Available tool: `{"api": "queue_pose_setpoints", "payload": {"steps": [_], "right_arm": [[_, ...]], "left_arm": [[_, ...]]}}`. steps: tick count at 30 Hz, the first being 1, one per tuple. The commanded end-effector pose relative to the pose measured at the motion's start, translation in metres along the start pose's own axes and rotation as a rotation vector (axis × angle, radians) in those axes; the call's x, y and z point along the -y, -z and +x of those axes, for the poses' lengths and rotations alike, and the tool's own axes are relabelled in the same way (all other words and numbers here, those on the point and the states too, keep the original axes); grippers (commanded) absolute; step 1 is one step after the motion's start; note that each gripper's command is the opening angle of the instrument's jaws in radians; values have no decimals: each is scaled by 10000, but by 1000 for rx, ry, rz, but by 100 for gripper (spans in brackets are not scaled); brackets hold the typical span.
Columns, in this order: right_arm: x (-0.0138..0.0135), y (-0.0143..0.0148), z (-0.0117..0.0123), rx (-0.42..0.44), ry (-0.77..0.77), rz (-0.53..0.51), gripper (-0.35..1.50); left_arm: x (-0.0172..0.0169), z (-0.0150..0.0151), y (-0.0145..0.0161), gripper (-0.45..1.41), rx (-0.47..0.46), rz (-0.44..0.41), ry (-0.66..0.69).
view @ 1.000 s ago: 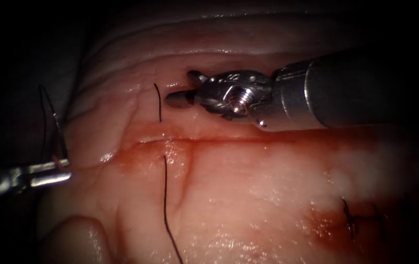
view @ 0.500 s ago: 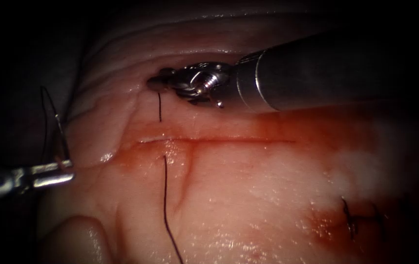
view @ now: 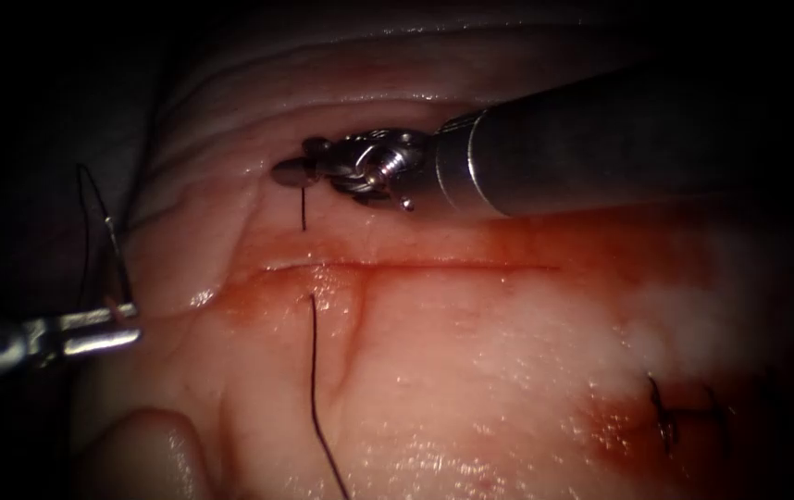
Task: Wound Closure
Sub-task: Adjust the suture tail.
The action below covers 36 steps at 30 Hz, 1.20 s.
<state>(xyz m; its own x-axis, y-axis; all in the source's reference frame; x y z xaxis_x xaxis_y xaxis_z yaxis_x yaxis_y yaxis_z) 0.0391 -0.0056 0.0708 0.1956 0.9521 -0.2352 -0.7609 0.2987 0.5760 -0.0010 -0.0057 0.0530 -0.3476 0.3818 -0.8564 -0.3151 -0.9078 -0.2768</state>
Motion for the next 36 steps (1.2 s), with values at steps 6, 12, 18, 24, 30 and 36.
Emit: {"api": "queue_pose_setpoints", "payload": {"steps": [6, 12, 18, 24, 30, 36], "right_arm": [[3, -14, -4, 23, -31, 3, 22], [8, -21, -5, 41, -35, 3, -35], [6, -19, -2, -3, -35, 51, -35], [8, -6, 4, -153, 4, 211, -35], [17, 21, 4, -367, 24, 359, -35], [25, 41, -1, -407, 59, 375, -35]], "left_arm": [[-3, -4, -7, -45, -1, -1, 0], [-3, -4, -7, -45, -1, -1, 0], [-3, -4, -6, -45, -2, -3, 0], [-3, -4, -7, -45, -3, -4, 0], [-2, -5, -7, -45, -3, -5, 0], [-2, -5, -7, -45, -3, -5, 0]]}}
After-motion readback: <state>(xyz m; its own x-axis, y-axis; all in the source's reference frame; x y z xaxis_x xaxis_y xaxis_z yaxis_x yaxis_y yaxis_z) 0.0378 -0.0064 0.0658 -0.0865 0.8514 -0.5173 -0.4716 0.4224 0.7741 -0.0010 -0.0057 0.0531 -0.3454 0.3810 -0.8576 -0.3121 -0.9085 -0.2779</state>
